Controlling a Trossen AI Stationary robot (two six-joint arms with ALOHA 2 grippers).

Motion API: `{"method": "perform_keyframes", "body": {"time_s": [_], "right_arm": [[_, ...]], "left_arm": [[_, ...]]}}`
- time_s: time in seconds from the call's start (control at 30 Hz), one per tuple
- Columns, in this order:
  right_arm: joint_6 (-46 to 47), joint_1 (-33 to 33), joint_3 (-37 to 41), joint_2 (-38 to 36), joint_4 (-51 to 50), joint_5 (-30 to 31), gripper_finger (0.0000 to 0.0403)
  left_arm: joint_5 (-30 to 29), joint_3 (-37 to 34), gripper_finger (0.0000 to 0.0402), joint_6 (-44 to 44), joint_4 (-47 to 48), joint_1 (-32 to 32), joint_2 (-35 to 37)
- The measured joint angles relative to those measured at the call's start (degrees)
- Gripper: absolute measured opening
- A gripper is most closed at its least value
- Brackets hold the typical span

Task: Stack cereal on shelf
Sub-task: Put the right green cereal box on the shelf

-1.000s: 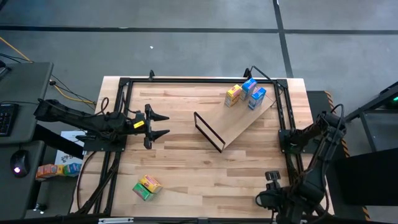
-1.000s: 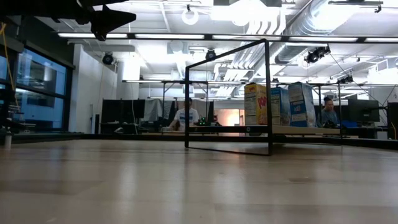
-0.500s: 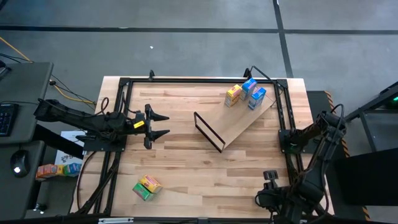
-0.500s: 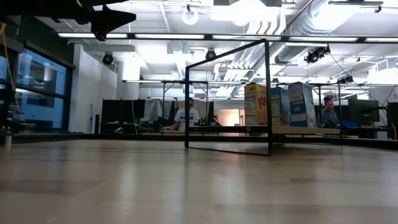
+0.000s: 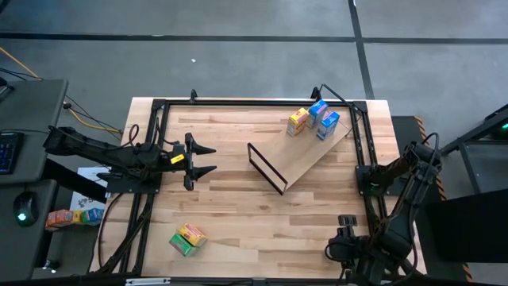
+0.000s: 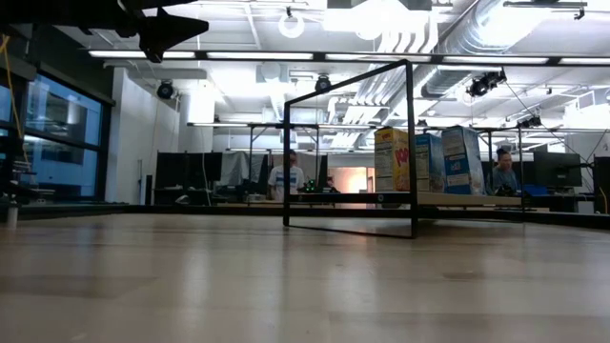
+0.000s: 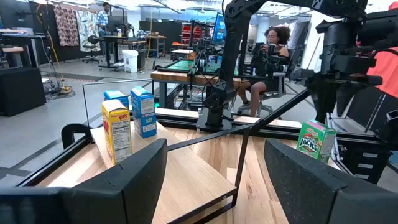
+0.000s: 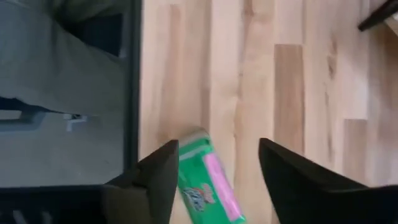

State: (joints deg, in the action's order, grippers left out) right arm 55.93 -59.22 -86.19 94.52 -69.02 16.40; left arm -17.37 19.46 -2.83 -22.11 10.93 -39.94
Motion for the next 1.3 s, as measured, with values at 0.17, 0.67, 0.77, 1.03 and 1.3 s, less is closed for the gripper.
{"method": "perform_keyframes", "body": {"time_s": [0.17,0.67,0.77,1.03,1.3], "right_arm": [[4.7,0.0,0.0,0.0,-2.8,-3.3,0.0264],[-6.9,-1.0,0.0,-0.1,1.3,-1.6,0.0284],[-10.7,-3.0,0.0,-0.1,1.4,3.0,0.0284],[-3.5,-7.6,5.4,-0.1,4.6,5.7,0.0284],[-2.4,-7.0,8.6,-0.1,6.1,6.2,0.0284]], "left_arm": [[0.0,0.0,0.0259,0.0,0.0,0.0,0.0],[0.0,0.0,0.0259,0.0,0.0,0.0,0.0],[0.0,0.0,0.0259,0.0,0.0,0.0,0.0],[0.0,0.0,0.0259,0.0,0.0,0.0,0.0],[0.0,0.0,0.0259,0.0,0.0,0.0,0.0]]}}
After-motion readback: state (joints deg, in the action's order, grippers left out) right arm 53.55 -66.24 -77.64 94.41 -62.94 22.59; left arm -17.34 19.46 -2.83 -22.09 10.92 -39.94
